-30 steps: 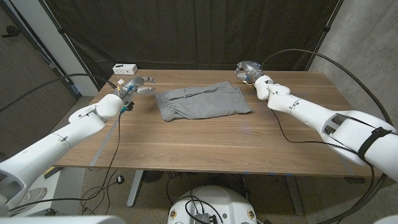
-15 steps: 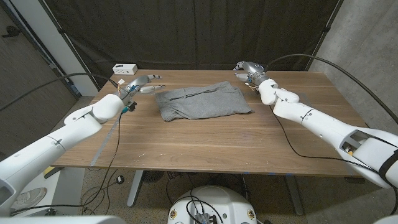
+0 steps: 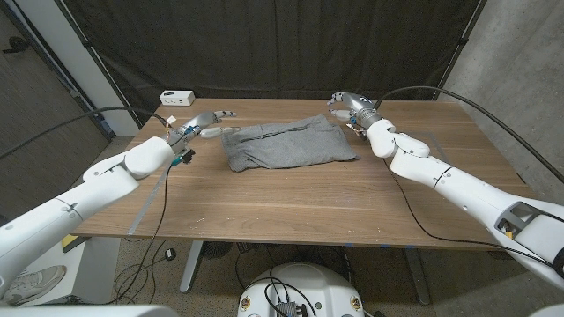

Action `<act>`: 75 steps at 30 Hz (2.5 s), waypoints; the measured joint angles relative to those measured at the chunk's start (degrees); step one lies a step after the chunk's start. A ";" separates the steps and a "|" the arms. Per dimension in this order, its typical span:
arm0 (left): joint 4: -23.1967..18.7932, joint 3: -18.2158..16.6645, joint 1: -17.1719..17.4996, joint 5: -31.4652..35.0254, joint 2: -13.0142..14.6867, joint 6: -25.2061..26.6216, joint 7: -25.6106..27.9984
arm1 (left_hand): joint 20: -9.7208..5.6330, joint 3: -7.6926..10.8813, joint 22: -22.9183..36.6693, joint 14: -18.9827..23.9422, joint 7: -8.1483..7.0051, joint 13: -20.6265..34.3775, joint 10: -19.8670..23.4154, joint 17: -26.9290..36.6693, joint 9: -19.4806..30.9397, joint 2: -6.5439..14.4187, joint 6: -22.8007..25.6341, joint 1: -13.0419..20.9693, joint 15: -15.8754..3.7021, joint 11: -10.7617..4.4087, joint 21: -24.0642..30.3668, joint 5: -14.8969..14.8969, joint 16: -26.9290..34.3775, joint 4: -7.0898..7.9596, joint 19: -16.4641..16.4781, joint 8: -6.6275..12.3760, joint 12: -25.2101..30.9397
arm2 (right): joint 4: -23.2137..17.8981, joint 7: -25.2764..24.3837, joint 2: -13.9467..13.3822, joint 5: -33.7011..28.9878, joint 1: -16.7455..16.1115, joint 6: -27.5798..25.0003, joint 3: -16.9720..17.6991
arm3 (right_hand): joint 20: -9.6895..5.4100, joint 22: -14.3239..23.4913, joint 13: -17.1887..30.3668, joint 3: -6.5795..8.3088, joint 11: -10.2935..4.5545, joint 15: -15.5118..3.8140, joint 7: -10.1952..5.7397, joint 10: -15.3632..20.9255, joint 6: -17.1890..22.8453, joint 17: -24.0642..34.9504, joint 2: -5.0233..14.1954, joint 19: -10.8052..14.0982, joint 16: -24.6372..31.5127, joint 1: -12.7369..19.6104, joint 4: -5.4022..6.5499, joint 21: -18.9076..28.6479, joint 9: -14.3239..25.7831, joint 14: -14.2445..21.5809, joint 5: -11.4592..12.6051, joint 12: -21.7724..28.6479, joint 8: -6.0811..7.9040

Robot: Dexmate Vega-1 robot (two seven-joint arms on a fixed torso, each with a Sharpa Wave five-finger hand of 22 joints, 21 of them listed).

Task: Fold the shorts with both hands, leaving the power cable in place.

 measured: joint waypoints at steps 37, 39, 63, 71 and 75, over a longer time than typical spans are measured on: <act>-8.22 -2.65 6.91 5.58 6.38 3.87 -0.87 | 0.21 -5.09 -0.42 -5.22 -0.55 0.01 -5.51 -0.01 -2.66 -7.82 -6.65 -1.76 1.74 0.02 -1.68 1.71 -0.22 -3.31 -3.28 0.88 -0.18 | -6.58 3.25 -1.77 5.58 -9.78 3.37 4.61 | -3.79 -0.30 -0.01 -3.05 2.36 -0.07 -0.65 -3.58 -13.00 0.59 1.51 -4.63 -0.34 -11.76 4.86 -1.87 -0.28 -2.05 -0.42 0.01 0.69; -8.51 -2.65 6.95 6.18 6.56 4.44 -0.88 | 0.21 -4.88 -0.42 -5.22 -0.30 0.01 -5.51 -0.01 -2.66 -8.08 -6.40 -1.42 1.74 0.02 -1.68 1.78 -0.22 -3.54 -3.28 1.32 -0.18 | -6.79 3.25 -1.80 5.71 -10.09 3.31 4.70 | -3.53 -0.30 -0.01 -3.05 2.36 -0.07 -0.65 -3.58 -12.99 0.59 1.51 -4.90 -0.34 -11.76 4.86 -1.87 -0.28 -2.05 -0.42 0.01 0.78; -12.55 1.67 4.54 17.57 7.63 13.43 -2.04 | -0.01 -5.13 -0.41 -5.84 -0.33 0.02 -5.50 -0.01 -2.65 -7.50 -3.94 2.18 1.74 0.02 -1.66 3.86 -0.22 -5.45 -3.05 1.94 0.34 | -7.54 2.88 -1.65 7.20 -12.82 2.75 5.00 | -2.97 -0.29 -0.01 -3.00 2.58 0.13 0.58 -3.34 -10.70 0.16 1.74 -5.03 -0.33 -11.98 3.93 -1.86 -0.27 -2.25 -0.42 0.48 1.34; -13.01 3.30 2.99 20.49 7.22 15.38 -3.64 | -0.01 -5.39 -0.40 -5.83 -0.32 0.02 -5.49 -0.01 -2.65 -7.72 -1.89 3.01 1.74 0.01 -1.65 4.29 -0.22 -5.71 -3.05 2.39 0.38 | -6.79 3.02 -1.20 8.17 -13.28 3.10 4.81 | -2.97 -0.29 -0.01 -2.76 2.66 0.14 0.89 -2.82 -10.40 0.16 1.73 -5.02 -0.33 -11.98 3.70 -1.86 -0.26 -2.24 -0.41 0.70 1.34; -13.26 4.50 1.72 22.44 6.90 16.46 -5.03 | 0.32 -5.39 -0.40 -5.94 -0.36 0.02 -5.27 -0.01 -2.65 -7.50 -0.89 3.22 1.63 -0.20 -1.65 4.41 -0.22 -5.71 -2.72 2.64 0.54 | -6.56 3.08 -1.07 8.89 -13.45 3.44 4.78 | -2.97 -0.29 -0.01 -2.76 2.97 0.14 0.89 -2.51 -9.78 0.16 1.74 -5.02 -0.33 -11.97 3.70 -1.85 -0.26 -2.24 -0.41 0.70 1.53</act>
